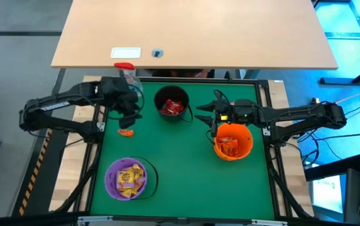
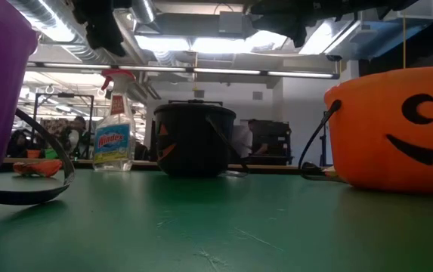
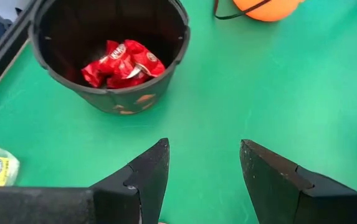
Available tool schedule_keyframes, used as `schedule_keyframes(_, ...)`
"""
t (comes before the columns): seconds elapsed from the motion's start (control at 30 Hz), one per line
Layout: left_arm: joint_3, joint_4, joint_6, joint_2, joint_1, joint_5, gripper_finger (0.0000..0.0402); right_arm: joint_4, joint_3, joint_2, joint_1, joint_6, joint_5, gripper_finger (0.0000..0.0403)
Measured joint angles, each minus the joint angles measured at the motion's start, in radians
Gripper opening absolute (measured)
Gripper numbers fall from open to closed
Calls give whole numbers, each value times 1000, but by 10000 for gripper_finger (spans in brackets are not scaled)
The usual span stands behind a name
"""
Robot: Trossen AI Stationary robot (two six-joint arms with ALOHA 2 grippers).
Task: Sort candy
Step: Put the orange candy into the orange bucket
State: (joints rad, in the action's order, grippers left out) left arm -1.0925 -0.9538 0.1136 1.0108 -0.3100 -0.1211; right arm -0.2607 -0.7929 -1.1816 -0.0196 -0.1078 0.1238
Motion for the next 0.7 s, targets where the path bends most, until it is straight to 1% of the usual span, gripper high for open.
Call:
schedule_keyframes(0.3, 2, 15, 17, -4, 52, 1, 184, 0, 0, 0, 0, -19, 0, 179)
schedule_keyframes(0.57, 2, 53, 67, -4, 103, 4, 184, -1, 0, 0, 0, -26, 0, 179)
schedule_keyframes(0.7, 2, 55, 71, -4, 138, 45, 184, -2, 0, 0, 0, -31, 0, 179)
